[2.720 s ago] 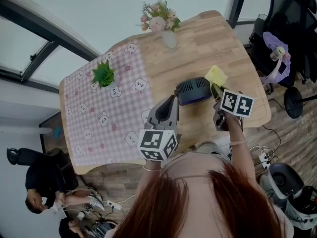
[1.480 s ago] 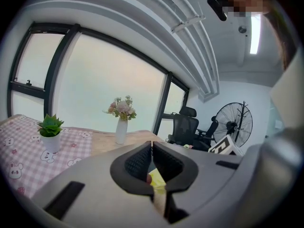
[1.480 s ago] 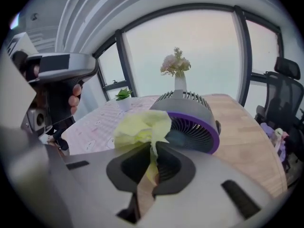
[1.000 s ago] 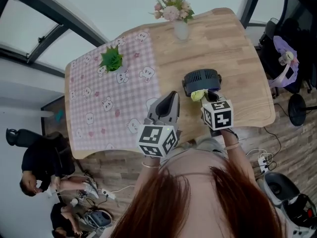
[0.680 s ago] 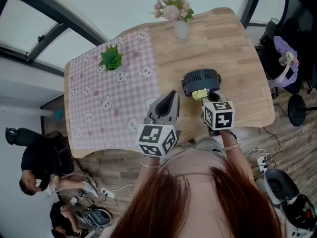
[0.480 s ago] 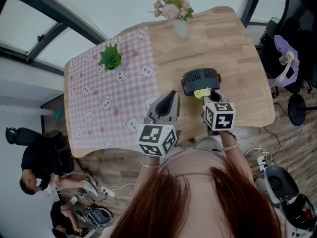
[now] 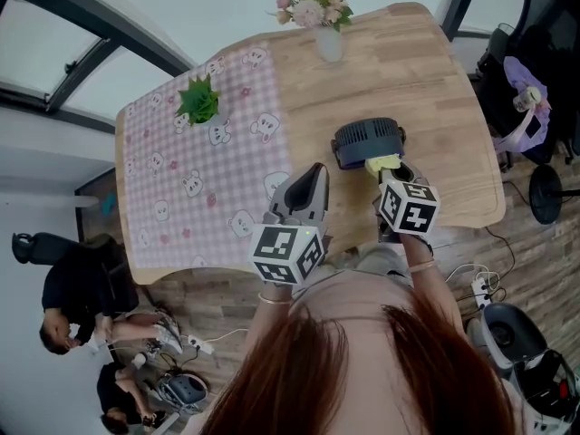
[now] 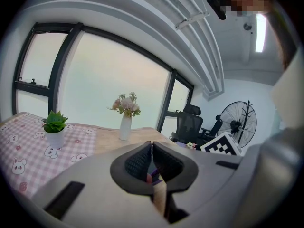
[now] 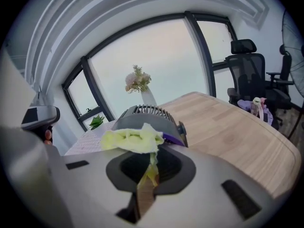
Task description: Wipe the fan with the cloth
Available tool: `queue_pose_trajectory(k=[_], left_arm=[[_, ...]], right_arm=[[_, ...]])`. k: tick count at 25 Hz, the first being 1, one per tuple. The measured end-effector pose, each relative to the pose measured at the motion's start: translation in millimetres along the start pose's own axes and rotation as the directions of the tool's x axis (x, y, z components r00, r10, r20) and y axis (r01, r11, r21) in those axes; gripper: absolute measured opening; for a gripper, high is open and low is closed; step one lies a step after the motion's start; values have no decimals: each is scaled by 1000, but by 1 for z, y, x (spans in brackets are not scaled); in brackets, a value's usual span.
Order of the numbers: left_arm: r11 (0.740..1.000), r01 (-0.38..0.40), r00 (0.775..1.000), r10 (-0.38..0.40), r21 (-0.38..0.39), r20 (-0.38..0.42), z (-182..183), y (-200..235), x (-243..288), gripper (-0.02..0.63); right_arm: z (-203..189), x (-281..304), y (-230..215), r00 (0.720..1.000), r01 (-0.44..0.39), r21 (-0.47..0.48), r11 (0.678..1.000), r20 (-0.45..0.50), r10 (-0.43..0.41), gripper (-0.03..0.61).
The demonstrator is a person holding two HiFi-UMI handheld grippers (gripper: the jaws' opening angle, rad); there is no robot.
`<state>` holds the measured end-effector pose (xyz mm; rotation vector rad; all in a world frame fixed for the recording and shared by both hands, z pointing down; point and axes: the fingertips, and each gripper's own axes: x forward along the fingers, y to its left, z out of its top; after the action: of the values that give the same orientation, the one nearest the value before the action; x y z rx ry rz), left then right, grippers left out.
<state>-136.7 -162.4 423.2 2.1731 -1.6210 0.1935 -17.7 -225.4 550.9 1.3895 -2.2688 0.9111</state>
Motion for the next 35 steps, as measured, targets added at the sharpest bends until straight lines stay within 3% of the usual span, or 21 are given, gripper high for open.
queue_pose_trajectory(k=[13, 22, 29, 35], left_arm=[[1000, 8, 999, -8, 2, -37, -9, 1, 7, 14], [1000, 9, 999, -9, 7, -47, -9, 2, 11, 14], [1000, -15, 998, 15, 4, -55, -12, 7, 8, 14], [999, -35, 998, 35, -1, -59, -14, 11, 5, 14]], right_arm=[[-14, 6, -32, 995, 102, 44, 994, -27, -101, 21], [-36, 18, -50, 984, 157, 9, 988, -89, -155, 20], [-53, 31, -48, 978, 144, 6, 990, -154, -142, 20], [-70, 43, -38, 970, 104, 68, 992, -225, -87, 20]])
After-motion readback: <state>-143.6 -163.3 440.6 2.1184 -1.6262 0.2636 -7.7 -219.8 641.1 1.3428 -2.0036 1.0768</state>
